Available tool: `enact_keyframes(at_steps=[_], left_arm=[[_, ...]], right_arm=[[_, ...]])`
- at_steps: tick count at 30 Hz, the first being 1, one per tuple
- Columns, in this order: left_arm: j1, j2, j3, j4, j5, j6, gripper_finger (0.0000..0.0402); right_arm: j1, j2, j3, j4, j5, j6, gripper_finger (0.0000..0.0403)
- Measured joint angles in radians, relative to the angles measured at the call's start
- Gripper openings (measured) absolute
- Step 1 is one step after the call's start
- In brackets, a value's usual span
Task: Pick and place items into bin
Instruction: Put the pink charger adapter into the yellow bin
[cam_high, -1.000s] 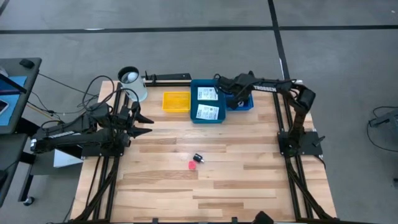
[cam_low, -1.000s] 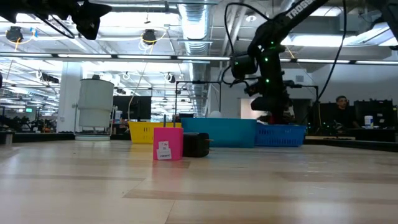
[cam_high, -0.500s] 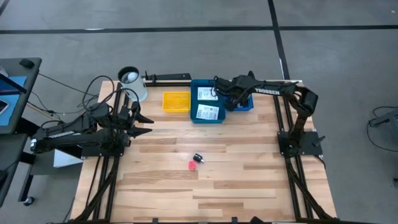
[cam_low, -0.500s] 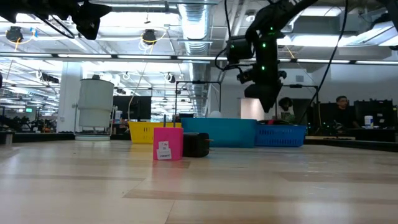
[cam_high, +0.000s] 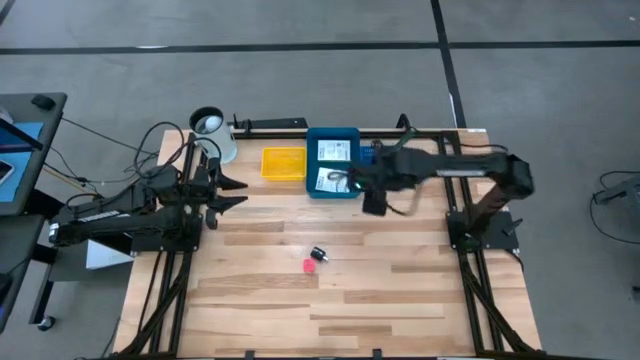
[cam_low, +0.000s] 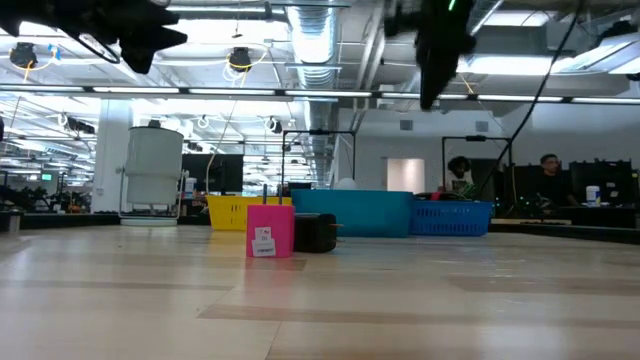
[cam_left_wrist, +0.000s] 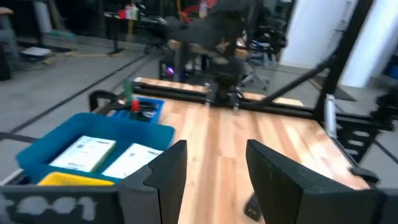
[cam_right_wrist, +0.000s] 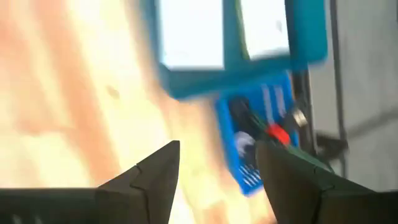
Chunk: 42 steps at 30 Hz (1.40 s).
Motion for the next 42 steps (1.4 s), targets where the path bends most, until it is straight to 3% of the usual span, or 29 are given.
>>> enact_keyframes(at_steps=[5,9,14,17,25,28,33,38,42], left_arm=[[0.000,0.007,0.000,0.068,-0.043,0.010,0.0155],[0.000,0.047,0.000,0.130,-0.032,-0.015,0.0155],[-0.007,0.206,0.001,0.192,0.082,-0.076,0.0155],[-0.057,0.321,0.000,0.188,0.071,-0.077,0.0155],[-0.360,0.487,0.000,0.276,-0.191,-0.068,0.0155],[-0.501,0.518,-0.019,0.309,-0.396,-0.071,0.0155],[-0.688,0.552,-0.161,0.521,-0.730,-0.145,0.0155],[-0.779,0.608,-0.289,0.793,-0.826,-0.152,0.0155],[-0.807,0.712,-0.313,0.883,-0.886,-0.178,0.0155]], right_arm=[[0.180,-0.147,-0.025,0.153,0.022,0.054,0.0200],[0.298,-0.261,-0.135,0.317,0.070,0.055,0.0198],[0.390,-0.389,-0.343,0.464,0.197,0.106,0.0201],[0.425,-0.447,-0.458,0.510,0.260,0.173,0.0200],[0.509,-0.513,-0.617,0.542,0.326,0.341,0.0202],[0.541,-0.513,-0.627,0.546,0.350,0.361,0.0206],[0.580,-0.513,-0.637,0.561,0.384,0.362,0.0210],[0.606,-0.513,-0.637,0.574,0.386,0.362,0.0208],[0.619,-0.513,-0.637,0.578,0.386,0.375,0.0209]])
